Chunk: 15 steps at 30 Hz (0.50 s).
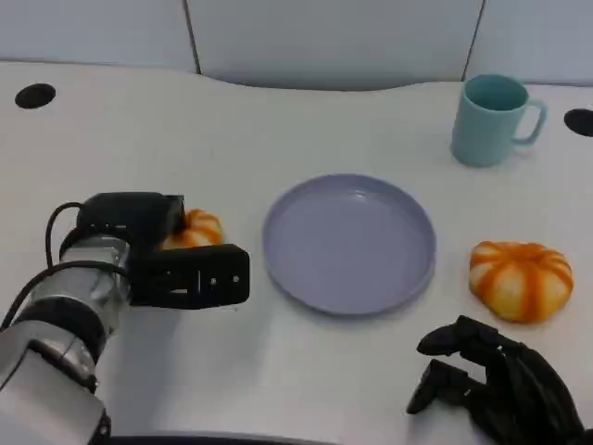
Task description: Grasp the bread from the table and place it into the plate.
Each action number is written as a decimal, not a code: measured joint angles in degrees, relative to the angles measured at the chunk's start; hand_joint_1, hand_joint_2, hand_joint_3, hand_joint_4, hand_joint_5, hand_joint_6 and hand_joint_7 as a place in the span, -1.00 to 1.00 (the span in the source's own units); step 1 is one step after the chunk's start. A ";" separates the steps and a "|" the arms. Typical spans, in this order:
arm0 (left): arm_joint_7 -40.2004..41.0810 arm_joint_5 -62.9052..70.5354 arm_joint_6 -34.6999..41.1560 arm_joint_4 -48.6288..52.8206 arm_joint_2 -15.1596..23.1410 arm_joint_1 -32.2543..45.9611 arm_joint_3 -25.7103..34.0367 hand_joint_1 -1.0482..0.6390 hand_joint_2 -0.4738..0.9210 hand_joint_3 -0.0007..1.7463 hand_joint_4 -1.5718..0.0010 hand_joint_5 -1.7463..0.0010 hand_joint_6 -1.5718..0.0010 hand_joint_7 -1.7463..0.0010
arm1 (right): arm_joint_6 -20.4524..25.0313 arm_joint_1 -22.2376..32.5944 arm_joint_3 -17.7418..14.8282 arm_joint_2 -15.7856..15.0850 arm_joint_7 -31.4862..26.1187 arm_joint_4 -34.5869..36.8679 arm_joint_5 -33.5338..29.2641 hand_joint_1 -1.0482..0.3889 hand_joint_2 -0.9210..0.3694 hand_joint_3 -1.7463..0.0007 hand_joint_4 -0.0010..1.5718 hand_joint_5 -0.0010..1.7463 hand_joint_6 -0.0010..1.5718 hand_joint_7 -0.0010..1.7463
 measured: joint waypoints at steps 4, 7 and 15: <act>0.06 -1.55 -0.87 -0.01 0.00 0.56 1.35 0.09 0.19 0.18 0.32 -0.59 0.35 -0.31 | 0.24 0.01 0.03 -0.01 -0.44 -0.28 -0.08 -0.19 -1.00 0.46 -0.08 0.51 -0.11 0.08; 0.21 -1.90 -1.19 -0.02 0.18 0.67 1.89 0.08 0.29 0.13 0.32 -0.80 0.34 -0.60 | 0.24 0.00 0.04 -0.01 -0.47 -0.27 -0.08 -0.19 -1.00 0.48 -0.07 0.51 -0.11 0.09; 0.65 -2.05 -2.97 -0.05 0.99 0.94 2.52 0.08 0.31 0.12 0.24 -1.00 0.34 -0.96 | 0.24 0.00 0.05 0.00 -0.47 -0.27 -0.06 -0.20 -1.00 0.48 -0.08 0.51 -0.11 0.10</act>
